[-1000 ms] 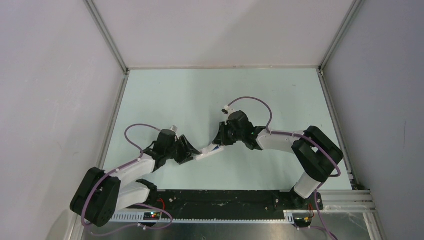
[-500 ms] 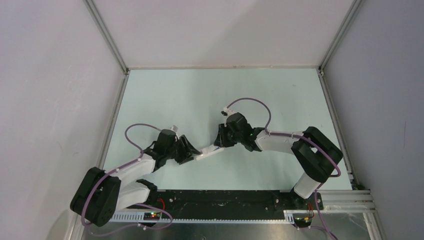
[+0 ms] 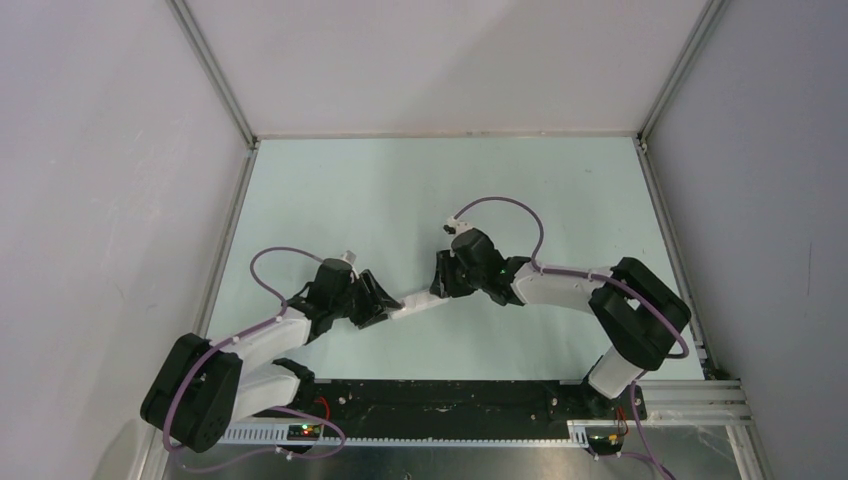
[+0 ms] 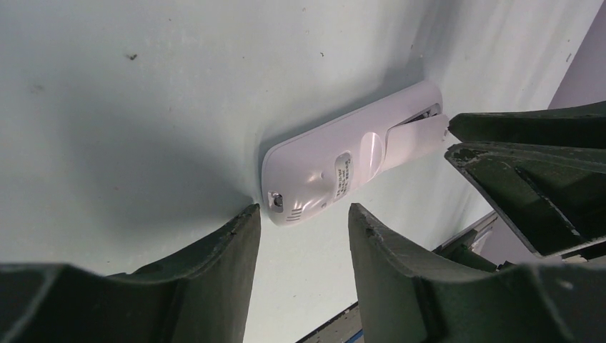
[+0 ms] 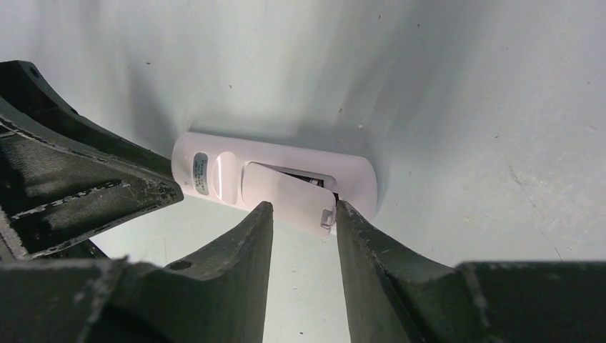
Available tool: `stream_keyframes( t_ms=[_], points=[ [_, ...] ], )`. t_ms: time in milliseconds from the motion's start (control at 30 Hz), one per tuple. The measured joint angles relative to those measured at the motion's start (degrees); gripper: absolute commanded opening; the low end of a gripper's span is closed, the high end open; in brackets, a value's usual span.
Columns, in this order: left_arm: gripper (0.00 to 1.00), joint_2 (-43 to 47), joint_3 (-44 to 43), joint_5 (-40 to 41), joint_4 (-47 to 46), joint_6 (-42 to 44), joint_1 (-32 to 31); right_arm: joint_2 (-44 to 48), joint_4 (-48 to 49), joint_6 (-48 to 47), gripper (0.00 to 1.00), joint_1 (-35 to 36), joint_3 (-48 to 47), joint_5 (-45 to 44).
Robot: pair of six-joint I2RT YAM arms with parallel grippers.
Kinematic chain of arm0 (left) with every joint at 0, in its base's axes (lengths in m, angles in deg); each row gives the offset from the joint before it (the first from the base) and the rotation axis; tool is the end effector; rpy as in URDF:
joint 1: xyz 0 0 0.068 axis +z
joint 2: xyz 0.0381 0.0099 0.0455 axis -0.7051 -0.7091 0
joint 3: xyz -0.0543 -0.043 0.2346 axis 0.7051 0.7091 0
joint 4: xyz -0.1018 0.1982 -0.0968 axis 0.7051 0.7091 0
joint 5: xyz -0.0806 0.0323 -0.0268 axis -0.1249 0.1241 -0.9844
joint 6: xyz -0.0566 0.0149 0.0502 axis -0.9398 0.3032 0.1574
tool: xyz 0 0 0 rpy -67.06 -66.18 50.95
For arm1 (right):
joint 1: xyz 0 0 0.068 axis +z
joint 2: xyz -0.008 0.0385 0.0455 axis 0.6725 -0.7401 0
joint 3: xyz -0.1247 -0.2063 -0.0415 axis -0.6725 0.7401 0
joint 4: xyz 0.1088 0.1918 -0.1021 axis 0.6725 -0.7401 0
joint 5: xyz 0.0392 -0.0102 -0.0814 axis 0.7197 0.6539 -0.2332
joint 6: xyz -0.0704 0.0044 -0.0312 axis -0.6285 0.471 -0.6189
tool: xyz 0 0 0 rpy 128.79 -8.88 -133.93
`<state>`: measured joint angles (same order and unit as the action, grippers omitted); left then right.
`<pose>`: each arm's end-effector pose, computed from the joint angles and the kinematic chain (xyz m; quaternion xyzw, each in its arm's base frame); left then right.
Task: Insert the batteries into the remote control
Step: Load the battery cover into the remote control.
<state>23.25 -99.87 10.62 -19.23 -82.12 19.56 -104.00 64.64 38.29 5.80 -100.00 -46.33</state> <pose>0.1811 -0.1055 0.0997 -0.1919 0.9051 -0.3296 0.1878 0.2236 0.2558 0.1364 -0.1394 0.9054 0.2833 0.2839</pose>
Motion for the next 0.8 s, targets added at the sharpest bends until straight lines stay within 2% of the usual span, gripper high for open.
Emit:
stream_keyframes(
  t_ms=[200,500,633,800],
  points=[
    [0.55,0.0,0.0,-0.04,0.0,0.0,0.0,1.57,-1.18,-0.04,0.45,-0.02,0.0,-0.92],
    [0.56,0.0,0.0,-0.04,0.0,0.0,0.0,2.58,-3.63,-0.92,0.33,-0.09,-0.44,-1.62],
    [0.56,0.02,0.0,-0.04,0.0,0.0,0.0,1.92,-5.53,-1.33,0.32,0.28,-1.68,-2.03],
    [0.56,0.02,0.0,-0.04,0.0,0.02,0.0,0.72,-6.58,-1.55,0.26,0.76,-3.1,-2.43]
  ],
)
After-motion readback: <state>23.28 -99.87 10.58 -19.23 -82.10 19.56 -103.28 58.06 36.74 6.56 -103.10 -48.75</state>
